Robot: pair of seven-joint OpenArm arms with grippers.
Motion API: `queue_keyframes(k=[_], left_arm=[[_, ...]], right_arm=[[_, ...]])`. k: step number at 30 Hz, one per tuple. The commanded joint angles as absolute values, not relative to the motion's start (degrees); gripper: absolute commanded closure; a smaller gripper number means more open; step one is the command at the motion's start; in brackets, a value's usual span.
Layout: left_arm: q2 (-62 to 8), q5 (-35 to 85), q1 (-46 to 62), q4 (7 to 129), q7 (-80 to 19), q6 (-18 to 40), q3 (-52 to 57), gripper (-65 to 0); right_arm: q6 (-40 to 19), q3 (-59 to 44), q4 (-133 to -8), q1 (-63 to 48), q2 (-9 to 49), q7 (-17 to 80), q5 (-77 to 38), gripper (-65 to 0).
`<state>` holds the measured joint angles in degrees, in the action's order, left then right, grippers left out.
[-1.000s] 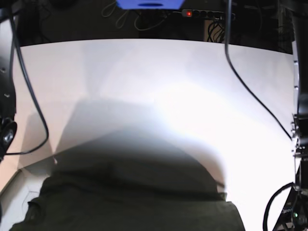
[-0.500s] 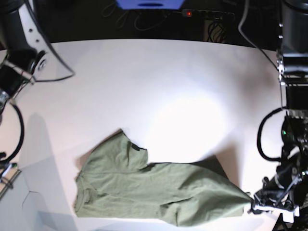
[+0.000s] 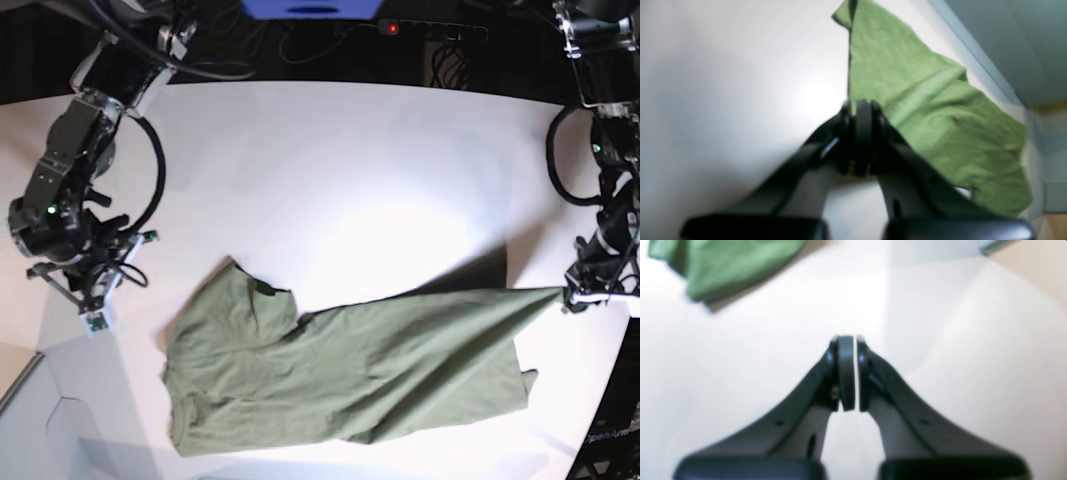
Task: Layout the t-shirt on the table in an organized manner, then fold the t-shirt properly
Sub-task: 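Lower the shirt onto the table with both grippers, then drag the held shirt edge with the right gripper to spread it flat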
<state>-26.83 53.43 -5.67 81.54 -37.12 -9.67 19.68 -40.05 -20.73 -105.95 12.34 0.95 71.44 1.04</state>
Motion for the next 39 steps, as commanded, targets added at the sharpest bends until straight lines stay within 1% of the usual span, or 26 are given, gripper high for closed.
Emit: queue_keyframes(k=[1, 4, 6, 9, 11, 14, 24, 32, 35, 37, 39], left_arm=[[-28.0, 54.02, -6.2, 82.15, -36.35, -9.89, 20.44, -0.1], [-28.0, 54.02, -3.91, 82.33, -36.18, -9.89, 20.62, -0.1], [-27.91, 54.11, -2.77, 82.68, -36.18, -9.89, 20.7, -0.1], [-27.47, 54.11, -1.36, 82.68, -36.18, -9.89, 20.7, -0.1], [-26.42, 53.93, -0.84, 82.68, -36.18, -9.89, 20.7, -0.1], [-25.89, 54.02, -0.57, 82.77, -36.18, -9.89, 20.7, -0.1], [-25.19, 54.02, -0.66, 82.86, -36.18, -9.89, 20.7, -0.1], [-25.19, 53.67, -0.84, 82.33, -36.09, -9.89, 20.7, -0.1], [-25.19, 53.67, -0.84, 82.24, -36.09, -9.89, 20.79, -0.1], [-25.19, 53.58, -0.92, 82.24, -36.09, -9.89, 20.79, -0.1], [-25.19, 53.58, -1.01, 82.24, -36.09, -9.89, 20.79, -0.1]], right_arm=[[-40.0, -18.15, -106.33, 13.23, 1.01, 70.37, 0.13, -11.9], [-40.0, -12.18, -104.92, 13.23, 1.1, 70.29, 0.13, -26.0], [-40.0, -10.51, -103.08, 13.76, 1.01, 69.85, 0.13, -33.7], [-40.0, -10.33, -98.33, 16.31, 0.75, 67.03, 0.22, -42.8], [-40.0, -10.33, -92.79, 17.8, 0.75, 65.1, 0.22, -46.0], [-40.0, -10.33, -85.05, 19.74, 0.75, 62.11, 0.22, -46.6], [-40.0, -10.33, -67.91, 24.22, -0.22, 51.21, 0.31, -46.6], [-40.0, -10.33, -60.44, 25.54, 0.04, 45.85, 0.31, -46.5], [-40.0, -10.33, -59.82, 25.27, 0.75, 44.44, 0.31, -46.2], [-40.0, -10.33, -59.82, 25.19, 0.84, 43.82, 0.31, -44.0], [-40.0, -10.33, -59.82, 25.19, 1.71, 43.82, 0.31, -38.1]])
